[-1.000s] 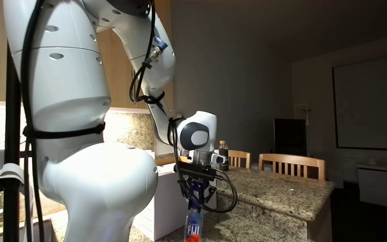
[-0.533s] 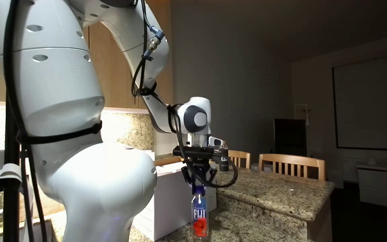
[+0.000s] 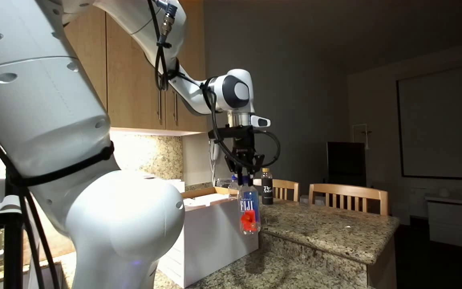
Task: Put the water bottles in the box.
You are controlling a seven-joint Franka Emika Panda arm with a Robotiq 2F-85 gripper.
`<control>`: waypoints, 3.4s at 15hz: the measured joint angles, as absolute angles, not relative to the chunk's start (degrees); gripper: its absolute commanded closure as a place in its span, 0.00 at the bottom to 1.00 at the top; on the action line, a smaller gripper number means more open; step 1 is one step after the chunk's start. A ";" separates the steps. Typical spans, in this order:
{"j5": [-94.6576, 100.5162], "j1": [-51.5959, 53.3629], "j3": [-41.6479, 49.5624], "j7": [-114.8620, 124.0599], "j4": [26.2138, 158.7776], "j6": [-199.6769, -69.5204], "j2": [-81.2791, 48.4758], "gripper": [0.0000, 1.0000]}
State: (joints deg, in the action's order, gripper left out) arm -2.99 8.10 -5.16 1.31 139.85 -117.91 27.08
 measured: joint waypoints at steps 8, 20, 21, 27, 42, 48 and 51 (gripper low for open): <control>-3.15 7.79 -8.04 7.84 127.24 -112.47 28.13 0.85; -3.00 10.59 -18.58 11.04 116.43 -112.43 16.34 0.85; -3.00 11.07 -18.85 11.04 115.61 -112.43 15.19 0.85; -3.00 14.13 -19.45 11.04 111.60 -112.28 8.58 0.85; -3.05 18.06 -18.43 11.04 105.71 -107.36 -3.42 0.85; -3.05 17.46 -15.50 11.04 105.23 -108.23 -4.62 0.85; -3.05 17.28 -14.53 11.04 105.21 -110.64 -4.63 0.85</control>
State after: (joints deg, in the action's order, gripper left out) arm -3.05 17.28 -14.53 11.04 105.21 -110.64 -4.63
